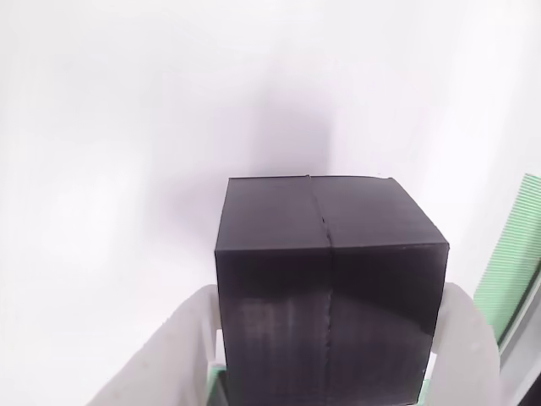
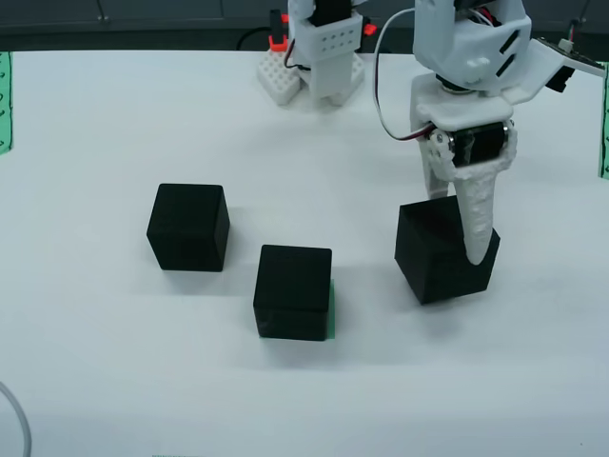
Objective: Stack 3 Blocks on the chosen place.
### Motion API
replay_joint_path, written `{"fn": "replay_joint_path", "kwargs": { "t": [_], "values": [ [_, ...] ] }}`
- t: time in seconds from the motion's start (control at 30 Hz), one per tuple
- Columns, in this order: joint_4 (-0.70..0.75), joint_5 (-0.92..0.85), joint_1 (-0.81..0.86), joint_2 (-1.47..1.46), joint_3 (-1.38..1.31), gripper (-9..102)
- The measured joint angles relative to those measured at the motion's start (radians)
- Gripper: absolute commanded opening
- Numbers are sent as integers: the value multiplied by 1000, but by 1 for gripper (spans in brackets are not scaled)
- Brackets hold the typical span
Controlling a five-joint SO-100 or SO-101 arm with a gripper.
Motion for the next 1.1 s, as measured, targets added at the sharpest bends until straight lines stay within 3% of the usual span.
{"fn": "replay_joint_path", "kwargs": {
  "t": [0.23,0.47,0.8,1.1],
  "values": [
    [6,-302,104,120,8,21],
    [104,-540,155,199,21,21],
    [270,-400,334,175,-176,20],
    [295,-242,402,38,-287,20]
  ]
}}
